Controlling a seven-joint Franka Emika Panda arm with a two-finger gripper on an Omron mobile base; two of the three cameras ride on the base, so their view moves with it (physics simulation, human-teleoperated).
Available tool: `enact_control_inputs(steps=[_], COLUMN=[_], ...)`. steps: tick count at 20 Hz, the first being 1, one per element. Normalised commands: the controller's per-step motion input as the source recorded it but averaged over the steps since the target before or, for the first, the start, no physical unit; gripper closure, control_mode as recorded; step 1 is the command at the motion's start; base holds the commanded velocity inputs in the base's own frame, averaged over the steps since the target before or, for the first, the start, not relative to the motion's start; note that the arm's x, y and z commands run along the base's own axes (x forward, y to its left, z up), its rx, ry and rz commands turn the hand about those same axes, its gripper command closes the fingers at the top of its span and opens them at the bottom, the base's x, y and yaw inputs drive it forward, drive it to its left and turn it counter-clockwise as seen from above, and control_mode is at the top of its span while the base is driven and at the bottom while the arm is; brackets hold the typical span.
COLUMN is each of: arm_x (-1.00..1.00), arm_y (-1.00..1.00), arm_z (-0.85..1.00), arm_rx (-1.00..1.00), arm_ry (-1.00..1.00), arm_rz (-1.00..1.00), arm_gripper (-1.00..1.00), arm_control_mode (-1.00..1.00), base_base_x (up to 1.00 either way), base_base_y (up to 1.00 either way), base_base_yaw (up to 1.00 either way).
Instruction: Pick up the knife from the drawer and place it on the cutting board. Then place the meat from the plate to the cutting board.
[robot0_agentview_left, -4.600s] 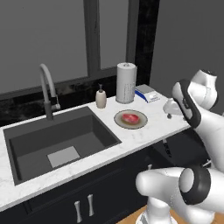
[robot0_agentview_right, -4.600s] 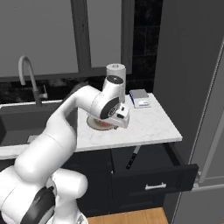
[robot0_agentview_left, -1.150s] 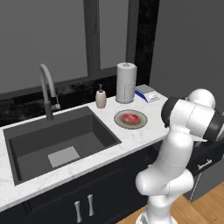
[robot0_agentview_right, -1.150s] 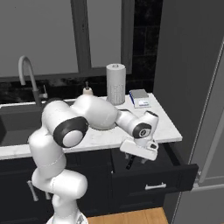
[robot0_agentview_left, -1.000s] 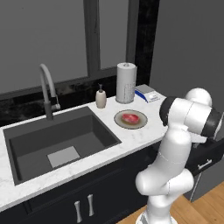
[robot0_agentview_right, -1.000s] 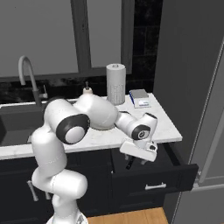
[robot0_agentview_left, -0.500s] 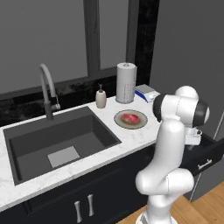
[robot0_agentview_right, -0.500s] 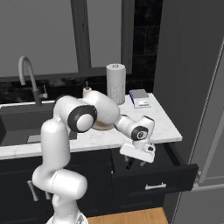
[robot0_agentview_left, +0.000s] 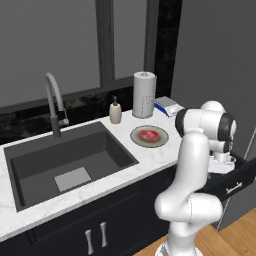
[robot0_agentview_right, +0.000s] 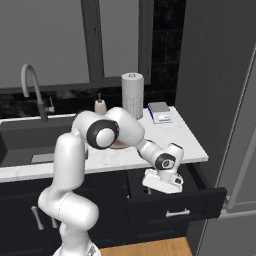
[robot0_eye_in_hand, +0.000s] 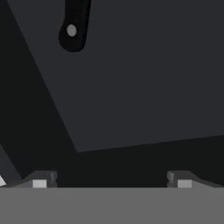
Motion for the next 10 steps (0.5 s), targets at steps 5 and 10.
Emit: enact_control_inputs(steps=[5, 10], arm_x=[-0.94, -1.00], arm_y=[-0.20, -0.16], arm_z=[-0.02, 0.00], arm_rx=[0.01, 0.03], arm_ry=[0.10, 0.08], arm_rz=[-0.01, -0.05], arm_gripper=[-1.00, -1.00], arm_control_mode=[-1.00, -1.00], base_base_x=[0.00, 0.00], base_base_y=[0.00, 0.00], base_base_yaw=[0.00, 0.00])
